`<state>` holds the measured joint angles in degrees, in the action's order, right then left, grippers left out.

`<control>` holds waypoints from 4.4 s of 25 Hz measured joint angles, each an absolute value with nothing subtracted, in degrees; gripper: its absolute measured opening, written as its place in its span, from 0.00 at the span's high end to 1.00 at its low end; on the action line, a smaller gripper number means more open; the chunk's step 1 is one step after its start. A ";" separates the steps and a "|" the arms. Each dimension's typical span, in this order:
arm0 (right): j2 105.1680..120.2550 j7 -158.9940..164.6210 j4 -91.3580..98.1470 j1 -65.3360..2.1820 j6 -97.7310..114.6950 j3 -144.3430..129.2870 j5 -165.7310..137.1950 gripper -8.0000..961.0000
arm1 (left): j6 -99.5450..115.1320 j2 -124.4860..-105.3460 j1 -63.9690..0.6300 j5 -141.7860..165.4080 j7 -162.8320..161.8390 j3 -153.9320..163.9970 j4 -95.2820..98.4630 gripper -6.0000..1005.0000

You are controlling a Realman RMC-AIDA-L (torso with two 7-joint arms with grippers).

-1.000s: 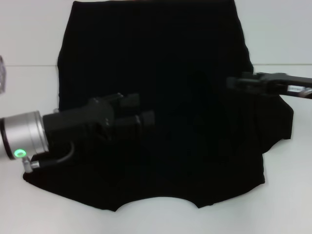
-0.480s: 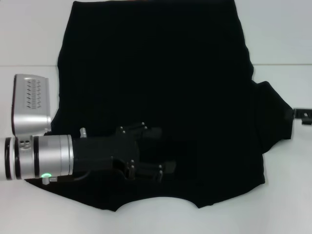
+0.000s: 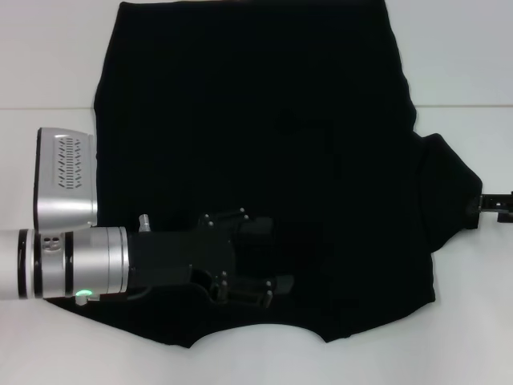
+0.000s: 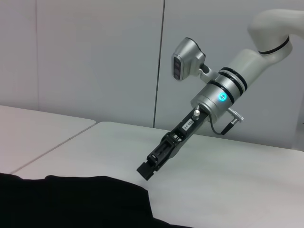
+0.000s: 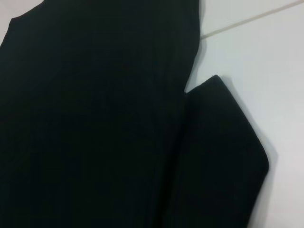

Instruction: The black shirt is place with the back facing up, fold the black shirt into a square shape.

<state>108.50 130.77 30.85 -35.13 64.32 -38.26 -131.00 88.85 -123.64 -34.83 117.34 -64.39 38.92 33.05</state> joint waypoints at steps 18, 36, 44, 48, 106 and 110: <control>110.04 131.05 27.32 -37.45 57.43 -40.14 -131.65 0.27 | 88.76 -123.63 -34.74 117.21 -64.74 38.47 32.95 0.06; 110.40 128.66 27.97 -36.70 56.19 -36.40 -130.99 0.98 | 88.71 -123.49 -34.72 117.01 -64.87 37.89 33.05 0.06; 109.72 126.95 28.19 -35.36 56.09 -31.58 -130.95 0.97 | 89.20 -123.58 -34.51 116.85 -65.30 37.88 33.05 0.06; 109.72 125.68 28.34 -35.09 55.77 -29.66 -130.95 0.97 | 89.34 -123.57 -34.47 116.81 -65.73 37.88 33.05 0.06; 116.36 121.50 30.67 -47.84 62.83 -41.85 -130.86 0.73 | 86.48 -123.25 -34.77 116.80 -67.21 35.56 33.14 0.06; 116.07 119.97 31.16 -46.54 63.90 -41.44 -128.07 0.54 | 85.27 -122.96 -34.47 116.73 -68.62 31.44 33.14 0.06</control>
